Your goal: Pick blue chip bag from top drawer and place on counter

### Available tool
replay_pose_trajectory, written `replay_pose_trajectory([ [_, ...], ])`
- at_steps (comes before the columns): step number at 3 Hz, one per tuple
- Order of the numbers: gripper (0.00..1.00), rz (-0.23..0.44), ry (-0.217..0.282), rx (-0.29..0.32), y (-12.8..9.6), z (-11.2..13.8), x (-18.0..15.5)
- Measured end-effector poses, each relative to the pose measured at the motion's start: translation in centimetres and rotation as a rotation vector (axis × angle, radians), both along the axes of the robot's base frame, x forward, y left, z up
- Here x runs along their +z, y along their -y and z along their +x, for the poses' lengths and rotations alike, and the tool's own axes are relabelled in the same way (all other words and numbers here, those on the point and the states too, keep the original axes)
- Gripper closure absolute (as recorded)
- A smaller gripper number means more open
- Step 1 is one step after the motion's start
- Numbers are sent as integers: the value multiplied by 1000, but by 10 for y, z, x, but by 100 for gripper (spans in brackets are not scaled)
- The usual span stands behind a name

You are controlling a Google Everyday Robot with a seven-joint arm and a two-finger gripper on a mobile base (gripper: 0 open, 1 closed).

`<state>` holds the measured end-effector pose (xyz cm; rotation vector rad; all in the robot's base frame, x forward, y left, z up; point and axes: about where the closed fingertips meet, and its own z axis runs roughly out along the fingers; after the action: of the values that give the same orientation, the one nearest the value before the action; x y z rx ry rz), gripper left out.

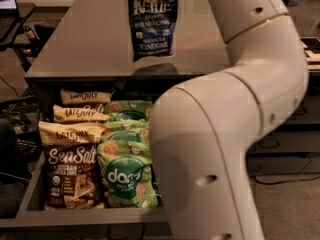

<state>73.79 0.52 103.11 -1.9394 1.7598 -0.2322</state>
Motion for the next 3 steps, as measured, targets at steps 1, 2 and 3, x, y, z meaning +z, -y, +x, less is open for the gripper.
replay_pose_trajectory([
  [1,100,-29,8,19,-9,16,-13],
  [2,100,-71,3,33,-17,29,-32],
  [3,100,-108,-20,54,-28,38,-56],
])
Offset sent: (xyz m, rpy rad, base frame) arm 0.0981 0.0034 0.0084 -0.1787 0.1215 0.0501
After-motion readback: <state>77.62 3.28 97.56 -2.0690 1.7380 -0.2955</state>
